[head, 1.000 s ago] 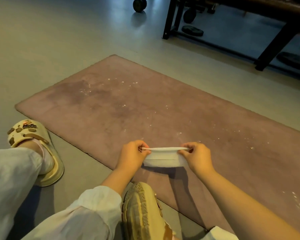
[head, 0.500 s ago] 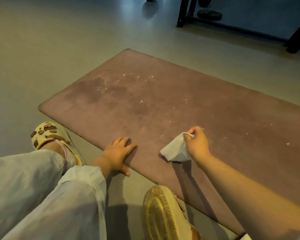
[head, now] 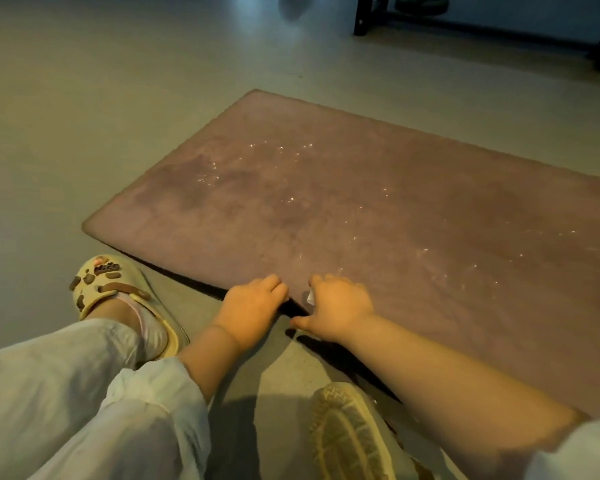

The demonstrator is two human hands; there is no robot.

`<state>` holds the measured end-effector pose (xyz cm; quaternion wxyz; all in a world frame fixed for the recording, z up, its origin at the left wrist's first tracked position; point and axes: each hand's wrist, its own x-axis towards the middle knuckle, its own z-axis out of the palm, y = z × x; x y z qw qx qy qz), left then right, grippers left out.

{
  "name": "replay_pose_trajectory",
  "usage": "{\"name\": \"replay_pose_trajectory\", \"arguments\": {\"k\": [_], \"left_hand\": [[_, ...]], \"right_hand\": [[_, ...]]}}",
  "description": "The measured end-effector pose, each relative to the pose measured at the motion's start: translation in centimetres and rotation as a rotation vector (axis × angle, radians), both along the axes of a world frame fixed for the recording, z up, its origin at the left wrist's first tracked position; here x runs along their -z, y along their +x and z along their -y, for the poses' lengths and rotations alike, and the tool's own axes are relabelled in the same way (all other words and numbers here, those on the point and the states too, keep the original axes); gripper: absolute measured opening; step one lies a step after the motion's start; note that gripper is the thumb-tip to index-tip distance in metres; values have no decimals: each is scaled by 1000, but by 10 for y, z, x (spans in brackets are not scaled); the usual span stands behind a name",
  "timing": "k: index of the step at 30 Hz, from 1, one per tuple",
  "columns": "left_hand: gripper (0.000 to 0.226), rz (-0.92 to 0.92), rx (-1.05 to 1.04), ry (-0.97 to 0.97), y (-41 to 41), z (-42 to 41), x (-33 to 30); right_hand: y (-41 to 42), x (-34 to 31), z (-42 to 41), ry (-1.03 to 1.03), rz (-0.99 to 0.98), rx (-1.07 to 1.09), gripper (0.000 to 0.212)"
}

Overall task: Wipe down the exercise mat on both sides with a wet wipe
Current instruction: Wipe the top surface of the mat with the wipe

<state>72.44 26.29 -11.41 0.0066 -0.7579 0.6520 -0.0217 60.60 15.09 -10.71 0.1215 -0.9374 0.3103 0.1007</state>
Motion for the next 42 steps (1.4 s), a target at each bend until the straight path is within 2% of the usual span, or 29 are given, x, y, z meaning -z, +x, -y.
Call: {"name": "replay_pose_trajectory", "arguments": {"k": [3,6,7,8,10,12,15,19,22,25,30,33,37,42], "left_hand": [[35,-38,23,-206,-2,11,-20],[29,-89,56,-245,0,25,-30],[32,-142,30,-240,2,30,-29],[45,-149,-17,-203,5,33,-26],[64,-75,-132,-102,15,33,-20],[69,-65,-314,-80,25,30,-19],[73,-216,-556,-65,28,35,-23],[74,-354,-605,2,0,61,-26],[80,-393,-469,26,-48,93,-29],[88,-390,-259,53,-111,130,-30],[93,-336,84,204,-223,182,-39],[90,-291,270,298,-286,198,-48],[88,-250,489,386,-360,206,-59],[82,-202,660,537,-415,203,-47]], "right_hand": [[9,-9,-4,-162,86,5,31],[6,-19,-1,-237,82,-51,16],[2,-22,1,-258,81,-64,17],[-1,-25,2,-279,92,-69,19],[-9,-30,6,-317,116,-56,25],[-21,-35,13,-355,136,-18,40],[-45,-44,28,-404,158,52,58],[-89,-56,52,-453,190,152,58],[-139,-63,76,-488,191,260,47],[-201,-68,101,-544,123,375,53],[-331,-71,118,-589,-157,565,61],[-401,-67,115,-542,-257,672,57],[-470,-61,109,-385,-435,811,36],[-505,-54,101,-143,-754,817,27]]}}
